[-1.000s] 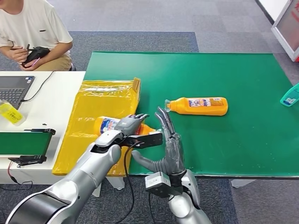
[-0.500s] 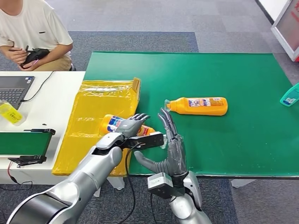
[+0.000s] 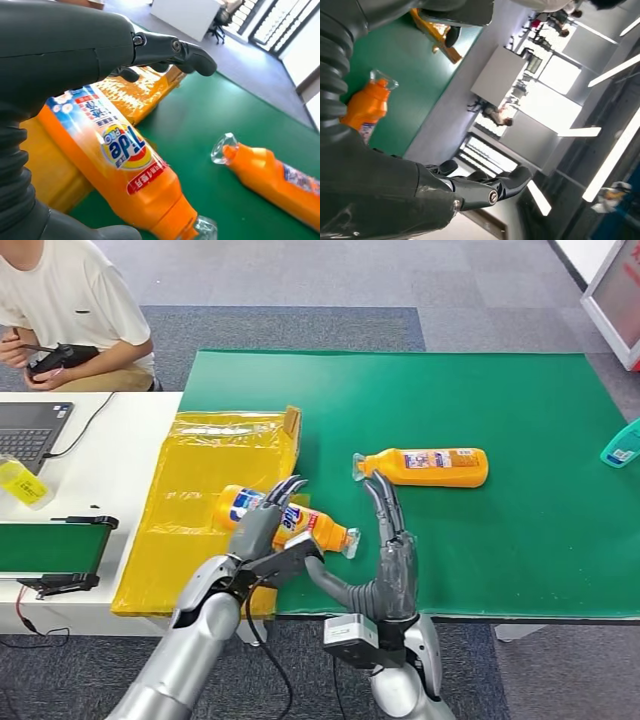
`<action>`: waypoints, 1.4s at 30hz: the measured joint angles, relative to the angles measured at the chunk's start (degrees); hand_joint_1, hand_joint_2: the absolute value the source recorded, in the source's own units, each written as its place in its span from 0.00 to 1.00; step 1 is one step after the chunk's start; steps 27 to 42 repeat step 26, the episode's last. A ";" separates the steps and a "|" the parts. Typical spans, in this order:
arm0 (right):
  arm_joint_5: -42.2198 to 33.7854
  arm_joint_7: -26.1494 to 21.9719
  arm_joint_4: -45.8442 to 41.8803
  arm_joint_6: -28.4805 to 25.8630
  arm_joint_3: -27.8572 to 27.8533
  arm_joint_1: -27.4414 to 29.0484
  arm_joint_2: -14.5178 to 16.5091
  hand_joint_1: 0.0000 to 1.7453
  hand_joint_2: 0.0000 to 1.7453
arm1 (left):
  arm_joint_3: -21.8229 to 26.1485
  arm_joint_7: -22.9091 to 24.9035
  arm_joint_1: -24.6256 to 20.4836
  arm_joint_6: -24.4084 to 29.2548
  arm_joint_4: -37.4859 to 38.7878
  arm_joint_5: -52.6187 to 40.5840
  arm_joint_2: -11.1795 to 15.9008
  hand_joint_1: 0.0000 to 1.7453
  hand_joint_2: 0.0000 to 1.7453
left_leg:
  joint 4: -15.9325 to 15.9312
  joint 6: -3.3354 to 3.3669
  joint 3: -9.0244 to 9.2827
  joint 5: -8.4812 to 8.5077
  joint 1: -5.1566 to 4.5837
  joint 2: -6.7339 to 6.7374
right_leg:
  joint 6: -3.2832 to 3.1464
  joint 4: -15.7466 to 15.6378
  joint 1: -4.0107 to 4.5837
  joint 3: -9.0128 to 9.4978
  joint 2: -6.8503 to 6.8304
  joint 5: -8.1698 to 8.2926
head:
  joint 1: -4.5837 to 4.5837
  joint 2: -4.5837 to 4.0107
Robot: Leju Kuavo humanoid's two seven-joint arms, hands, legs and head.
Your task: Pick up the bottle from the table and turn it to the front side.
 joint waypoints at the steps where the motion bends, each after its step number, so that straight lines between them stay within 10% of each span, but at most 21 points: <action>1: 0.26 -0.11 -0.59 -0.29 -0.09 0.39 -0.05 0.00 1.00 | -0.50 -0.31 1.82 0.37 -2.60 0.97 0.18 0.00 1.00 | 0.00 -0.01 -0.01 -0.02 0.00 0.00 | 0.00 0.00 0.00 -0.01 0.00 -0.02 | 0.01 0.00; 14: 2.80 4.11 -7.41 -5.01 -4.78 6.25 -0.26 0.00 1.00 | -11.64 -10.49 18.74 7.46 -29.53 16.54 4.26 0.00 1.00 | 0.00 0.05 -0.05 -0.17 0.00 -0.02 | 0.08 0.00 -0.02 -0.02 -0.01 -0.18 | 0.01 0.00; 21: -14.18 10.15 -4.47 23.55 -7.32 6.84 -0.28 0.00 1.00 | -9.07 -17.51 23.62 5.66 -32.11 31.36 4.59 0.00 1.00 | -0.02 -0.01 -0.01 -0.15 0.00 -0.04 | 0.03 0.00 -0.01 0.00 -0.04 -0.18 | 0.00 0.00; 42: -14.44 9.94 -2.42 24.88 -7.41 6.38 -0.28 0.00 1.00 | -5.32 -20.77 26.11 2.29 -33.15 34.96 3.51 0.00 1.00 | -0.02 0.02 -0.03 -0.11 0.00 -0.08 | 0.03 0.01 0.01 0.03 -0.11 -0.18 | -0.01 0.00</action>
